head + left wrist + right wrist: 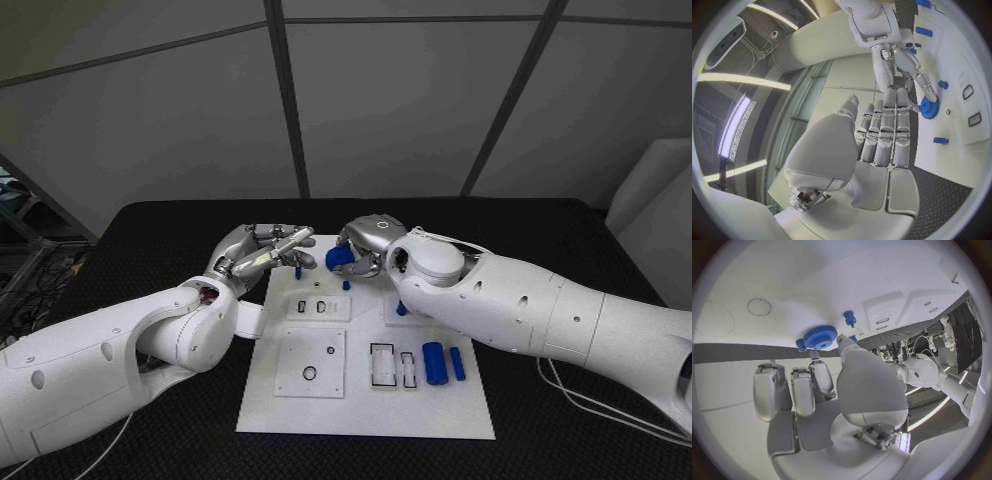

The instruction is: Assemble the parts on the task board

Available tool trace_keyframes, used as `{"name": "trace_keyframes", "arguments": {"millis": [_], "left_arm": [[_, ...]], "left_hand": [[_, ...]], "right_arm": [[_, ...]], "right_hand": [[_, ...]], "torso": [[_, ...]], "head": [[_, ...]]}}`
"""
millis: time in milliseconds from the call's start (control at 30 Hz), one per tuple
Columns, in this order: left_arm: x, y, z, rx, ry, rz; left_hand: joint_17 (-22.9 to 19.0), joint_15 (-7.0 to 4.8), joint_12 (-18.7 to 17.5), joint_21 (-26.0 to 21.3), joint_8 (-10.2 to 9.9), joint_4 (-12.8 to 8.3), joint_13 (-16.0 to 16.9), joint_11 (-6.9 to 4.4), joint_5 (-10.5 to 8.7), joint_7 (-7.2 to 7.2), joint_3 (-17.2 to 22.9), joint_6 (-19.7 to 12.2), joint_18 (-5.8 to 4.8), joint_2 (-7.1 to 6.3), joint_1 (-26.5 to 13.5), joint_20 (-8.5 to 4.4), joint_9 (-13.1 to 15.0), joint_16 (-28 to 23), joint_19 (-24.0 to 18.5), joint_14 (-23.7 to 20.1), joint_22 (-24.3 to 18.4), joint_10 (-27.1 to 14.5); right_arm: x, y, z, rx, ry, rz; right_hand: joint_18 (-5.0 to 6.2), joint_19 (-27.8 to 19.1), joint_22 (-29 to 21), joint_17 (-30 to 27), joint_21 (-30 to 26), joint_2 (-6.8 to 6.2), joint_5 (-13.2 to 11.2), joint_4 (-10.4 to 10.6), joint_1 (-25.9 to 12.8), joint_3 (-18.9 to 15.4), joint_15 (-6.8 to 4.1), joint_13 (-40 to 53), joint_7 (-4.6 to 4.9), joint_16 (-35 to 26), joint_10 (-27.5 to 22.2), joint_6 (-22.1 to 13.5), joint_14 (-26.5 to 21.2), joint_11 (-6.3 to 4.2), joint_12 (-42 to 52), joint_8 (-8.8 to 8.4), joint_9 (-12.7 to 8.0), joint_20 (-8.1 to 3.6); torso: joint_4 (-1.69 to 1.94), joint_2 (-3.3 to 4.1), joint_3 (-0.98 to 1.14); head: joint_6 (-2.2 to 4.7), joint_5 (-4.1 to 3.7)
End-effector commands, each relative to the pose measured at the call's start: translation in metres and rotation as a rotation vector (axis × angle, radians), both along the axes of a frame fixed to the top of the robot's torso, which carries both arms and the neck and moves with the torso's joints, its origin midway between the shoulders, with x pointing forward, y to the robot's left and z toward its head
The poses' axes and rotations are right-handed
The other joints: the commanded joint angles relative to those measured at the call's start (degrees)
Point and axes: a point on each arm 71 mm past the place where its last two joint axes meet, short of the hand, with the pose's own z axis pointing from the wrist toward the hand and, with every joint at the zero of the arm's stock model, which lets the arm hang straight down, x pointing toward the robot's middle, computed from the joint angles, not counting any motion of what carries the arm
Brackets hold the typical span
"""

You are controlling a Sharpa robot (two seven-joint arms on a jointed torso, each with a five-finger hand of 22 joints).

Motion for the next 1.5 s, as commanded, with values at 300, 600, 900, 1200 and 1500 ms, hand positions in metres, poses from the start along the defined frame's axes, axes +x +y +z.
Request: {"name": "trace_keyframes", "arguments": {"millis": [300, 600, 900, 1200, 1500], "left_arm": [[0.0, -0.001, 0.0, 0.007, 0.01, -0.009], [0.0, 0.0, 0.0, 0.01, 0.012, -0.004], [0.0, 0.001, 0.0, 0.011, 0.011, -0.003], [0.001, 0.004, 0.0, 0.013, 0.01, 0.003], [0.001, 0.005, 0.0, 0.012, 0.009, 0.002]], "left_hand": [[0.1, 0.12, -0.4, 0.1, -0.4, 0.1, 0.1, 0.27, -0.34, 0.4, 0.3, 0.0, -1.14, 0.18, -0.2, 0.25, 0.0, -0.4, -0.3, -0.3, 0.0, 0.1], [0.1, 0.14, -0.5, 0.1, -0.5, 0.1, 0.0, 0.31, -0.34, 0.45, 0.3, -0.1, -1.14, 0.19, -0.2, 0.26, -0.1, -0.4, -0.3, -0.3, 0.0, 0.0], [0.1, 0.14, -0.5, 0.1, -0.5, 0.1, 0.0, 0.31, -0.34, 0.45, 0.3, -0.1, -1.14, 0.19, -0.2, 0.26, -0.1, -0.4, -0.3, -0.3, 0.0, 0.0], [0.1, 0.14, -0.5, 0.1, -0.5, 0.1, 0.0, 0.31, -0.34, 0.45, 0.3, -0.1, -1.14, 0.19, -0.2, 0.26, -0.1, -0.4, -0.3, -0.3, 0.0, 0.0], [0.3, 0.18, -0.6, 0.1, -0.6, 0.0, 0.0, 0.37, -0.34, 0.51, 0.3, -0.2, -1.14, 0.2, -0.2, 0.28, -0.1, -0.5, -0.4, -0.3, 0.0, -0.1]], "right_arm": [[0.002, -0.006, -0.004, -0.011, 0.068, -0.016], [0.002, -0.012, -0.003, -0.004, 0.066, -0.034], [-0.003, -0.022, 0.006, 0.068, -0.004, -0.03], [-0.018, -0.065, 0.023, 0.259, -0.044, -0.019], [-0.022, -0.15, 0.032, 0.459, 0.096, -0.032]], "right_hand": [[-0.45, 0.2, 5.0, 11.1, -0.3, 2.35, 3.3, 1.1, -4.6, 0.2, 0.22, 2.2, -0.26, 0.4, 0.1, 1.8, 5.1, 0.08, 0.4, 0.37, 0.3, 0.31], [-0.47, 0.2, 5.1, 11.2, -0.2, 2.79, 4.1, 0.9, -4.9, 0.5, 0.19, 2.5, -0.29, 0.4, 0.3, 2.0, 5.1, 0.05, 0.7, 0.33, 0.3, 0.29], [-0.56, 0.5, 5.6, 11.5, 0.0, 2.13, 4.9, -0.1, -3.4, 1.2, 0.13, 3.2, -0.35, 0.5, 0.8, 2.4, 5.2, -0.02, 1.4, 0.27, 0.3, 0.23], [-0.46, 0.3, 5.2, 11.1, -0.2, 0.96, 4.0, -2.2, 0.0, 2.4, -0.09, 3.3, -0.61, 0.3, 0.9, 3.8, 5.1, -0.29, 1.3, 0.51, 0.4, 0.06], [-0.36, -0.1, 4.7, 11.1, -0.5, -0.76, 0.7, -8.0, 7.6, 3.7, -0.49, 3.0, -0.97, 0.3, 0.7, 6.1, 5.1, -0.72, 0.9, 0.71, 0.5, -0.35]], "torso": [[-0.01, -0.03, -0.01], [0.03, -0.03, -0.01], [-0.05, -0.03, 0.11], [-0.18, -0.25, 0.09], [-0.83, -0.44, 0.18]], "head": [[-0.01, 0.11], [-0.04, 0.04], [0.03, 0.01], [0.33, -0.01], [1.07, -0.91]]}}
